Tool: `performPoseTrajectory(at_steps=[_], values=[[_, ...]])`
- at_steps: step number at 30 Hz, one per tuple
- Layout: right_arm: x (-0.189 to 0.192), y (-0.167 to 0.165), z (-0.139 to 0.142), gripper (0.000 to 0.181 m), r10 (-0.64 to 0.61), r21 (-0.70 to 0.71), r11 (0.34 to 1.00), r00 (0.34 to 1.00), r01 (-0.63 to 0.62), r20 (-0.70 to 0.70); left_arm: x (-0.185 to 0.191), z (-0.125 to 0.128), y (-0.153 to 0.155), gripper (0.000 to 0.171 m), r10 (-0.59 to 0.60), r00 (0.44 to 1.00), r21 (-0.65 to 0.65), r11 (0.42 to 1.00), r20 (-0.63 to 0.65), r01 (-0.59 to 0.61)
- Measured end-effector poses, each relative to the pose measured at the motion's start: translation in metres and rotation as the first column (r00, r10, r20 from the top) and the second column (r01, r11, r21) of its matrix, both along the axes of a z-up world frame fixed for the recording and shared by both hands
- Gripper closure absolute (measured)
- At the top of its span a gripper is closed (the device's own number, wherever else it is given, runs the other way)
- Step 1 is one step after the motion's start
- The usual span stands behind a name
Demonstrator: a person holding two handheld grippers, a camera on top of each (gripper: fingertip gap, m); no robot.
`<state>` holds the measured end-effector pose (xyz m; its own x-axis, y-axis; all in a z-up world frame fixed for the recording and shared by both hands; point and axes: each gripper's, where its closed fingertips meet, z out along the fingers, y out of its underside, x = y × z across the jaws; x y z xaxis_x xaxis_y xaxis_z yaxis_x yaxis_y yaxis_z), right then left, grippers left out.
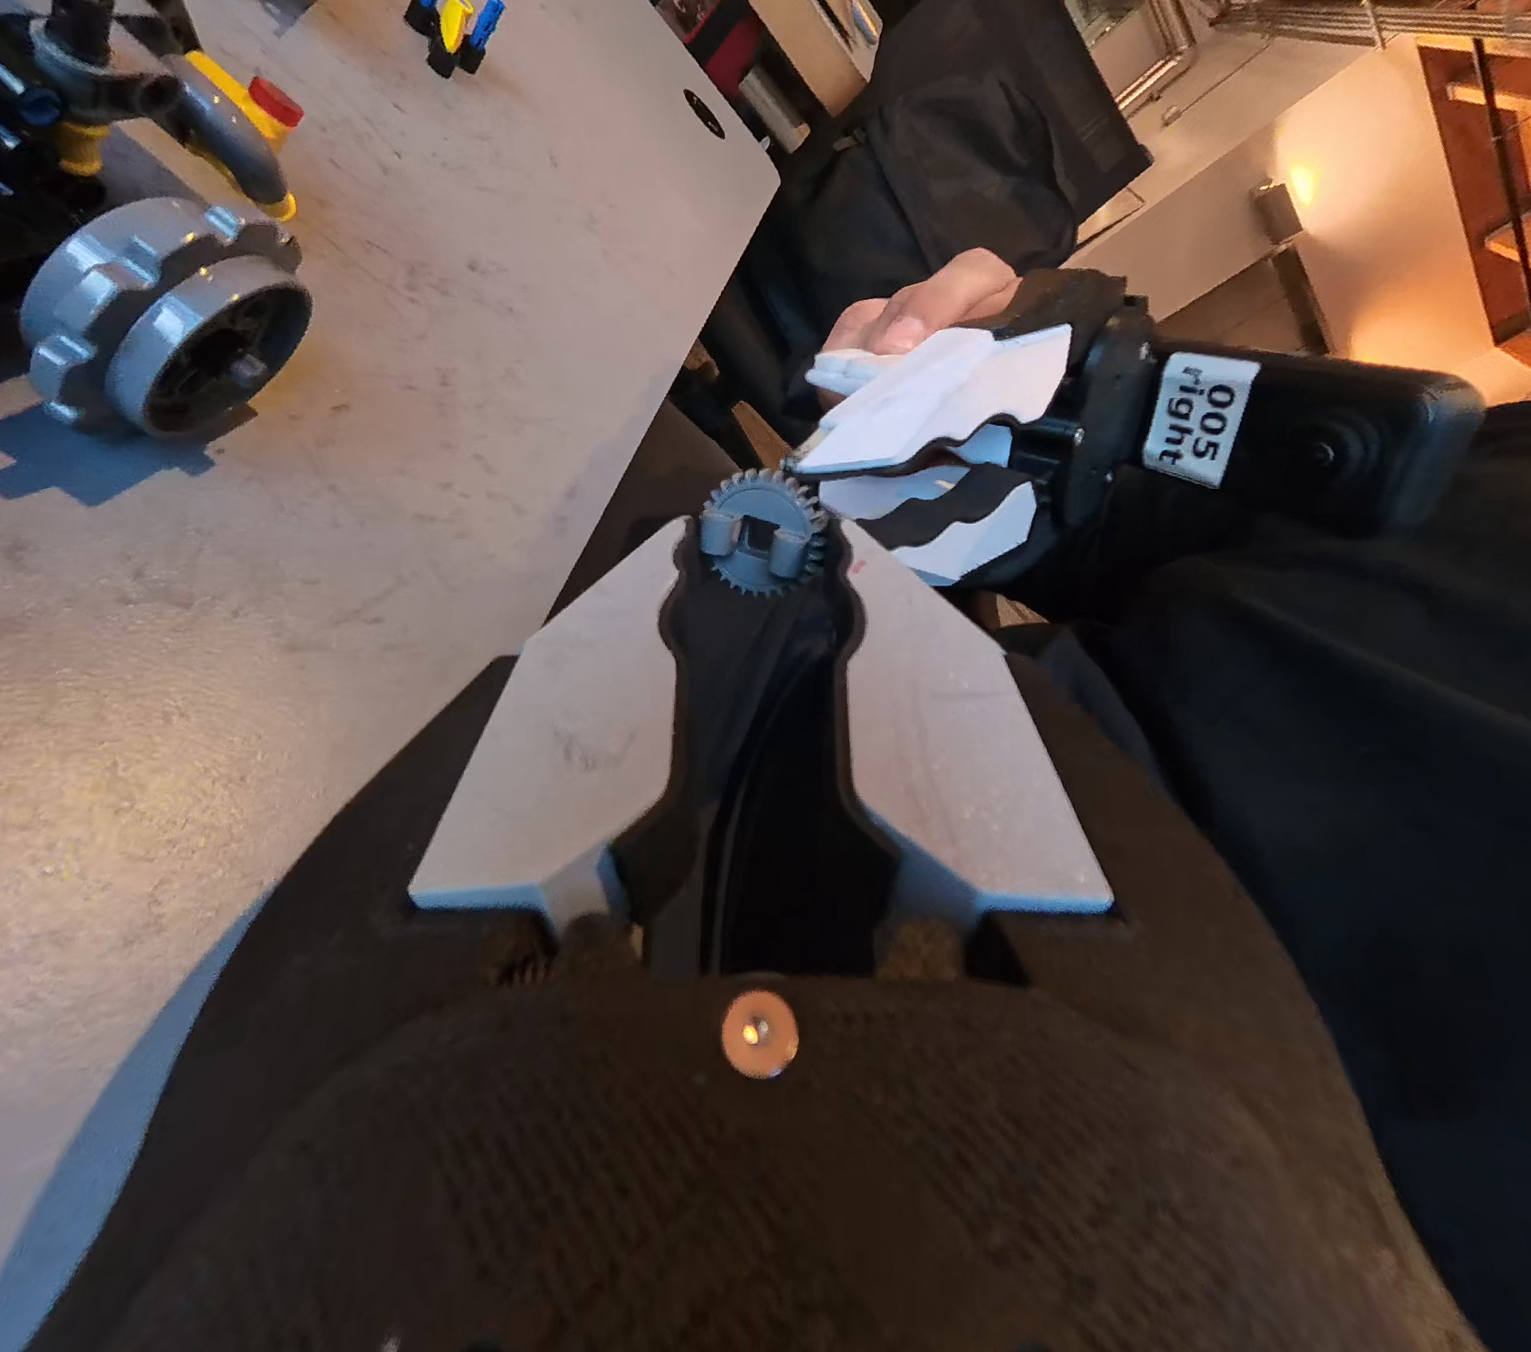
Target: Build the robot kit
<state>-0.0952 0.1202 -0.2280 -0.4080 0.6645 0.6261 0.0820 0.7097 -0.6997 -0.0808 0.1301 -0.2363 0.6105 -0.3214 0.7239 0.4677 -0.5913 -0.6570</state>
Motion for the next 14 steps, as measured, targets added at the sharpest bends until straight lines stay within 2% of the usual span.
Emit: performPoseTrajectory(at_steps=[6,9,10,12,14], values=[[0.000,0.000,-0.001,0.166,-0.005,-0.044,0.999,1.000,0.006,0.025,0.001,-0.001,0.000,0.143,-0.001,0.998,-0.007,1.000,0.064,0.001],[-0.004,0.002,0.009,0.165,0.002,-0.212,0.977,0.999,0.005,0.033,-0.003,0.010,0.004,0.143,0.023,0.983,0.019,0.999,0.179,-0.027],[-0.004,0.003,0.017,0.164,0.014,-0.286,0.958,0.999,-0.004,0.033,-0.003,0.018,0.005,0.143,0.016,0.969,0.040,0.999,0.247,-0.026],[-0.003,0.010,0.031,0.147,0.015,-0.402,0.916,0.999,-0.002,0.030,-0.005,0.034,0.005,0.143,0.003,0.922,0.084,0.996,0.387,-0.039],[-0.001,0.018,0.043,0.144,0.017,-0.470,0.883,1.000,-0.006,0.018,-0.008,0.049,0.001,0.143,-0.047,0.844,0.138,0.990,0.534,-0.032]])
